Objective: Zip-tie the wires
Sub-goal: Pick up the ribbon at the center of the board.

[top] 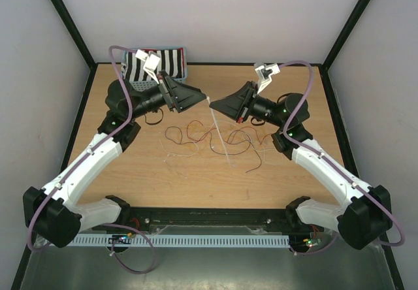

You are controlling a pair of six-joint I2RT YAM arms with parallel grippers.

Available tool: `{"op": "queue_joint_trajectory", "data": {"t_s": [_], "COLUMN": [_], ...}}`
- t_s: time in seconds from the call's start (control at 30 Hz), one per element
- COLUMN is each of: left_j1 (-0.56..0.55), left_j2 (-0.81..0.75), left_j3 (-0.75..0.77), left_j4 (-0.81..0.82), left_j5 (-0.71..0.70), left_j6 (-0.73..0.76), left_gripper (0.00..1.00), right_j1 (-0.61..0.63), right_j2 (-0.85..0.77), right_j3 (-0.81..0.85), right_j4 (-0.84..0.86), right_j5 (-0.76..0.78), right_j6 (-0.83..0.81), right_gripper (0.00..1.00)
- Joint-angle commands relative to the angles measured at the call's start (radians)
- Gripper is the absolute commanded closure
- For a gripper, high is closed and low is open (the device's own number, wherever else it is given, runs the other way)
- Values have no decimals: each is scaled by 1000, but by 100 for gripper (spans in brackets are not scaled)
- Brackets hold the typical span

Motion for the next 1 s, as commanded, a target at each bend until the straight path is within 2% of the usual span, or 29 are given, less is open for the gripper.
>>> {"op": "queue_joint_trajectory", "data": {"t_s": [0.0, 0.37, 0.83, 0.97], "left_j1": [-19, -61, -66, -63], "left_j2": [2, 26, 20, 15], "left_j3": [24, 35, 29, 25], "left_j4": [64, 76, 79, 79], "left_j5": [0, -1, -19, -31], "left_j6": [-9, -11, -4, 4], "left_gripper": [42, 52, 93, 100], "right_j1": [11, 18, 20, 20], "right_j2": [16, 38, 51, 49], "right_j3": [-5, -6, -32, -37], "right_j4": [64, 95, 83, 78], "right_j5": [3, 11, 28, 27], "right_j6": [15, 29, 14, 7], "right_gripper": [100, 100, 100, 98]}}
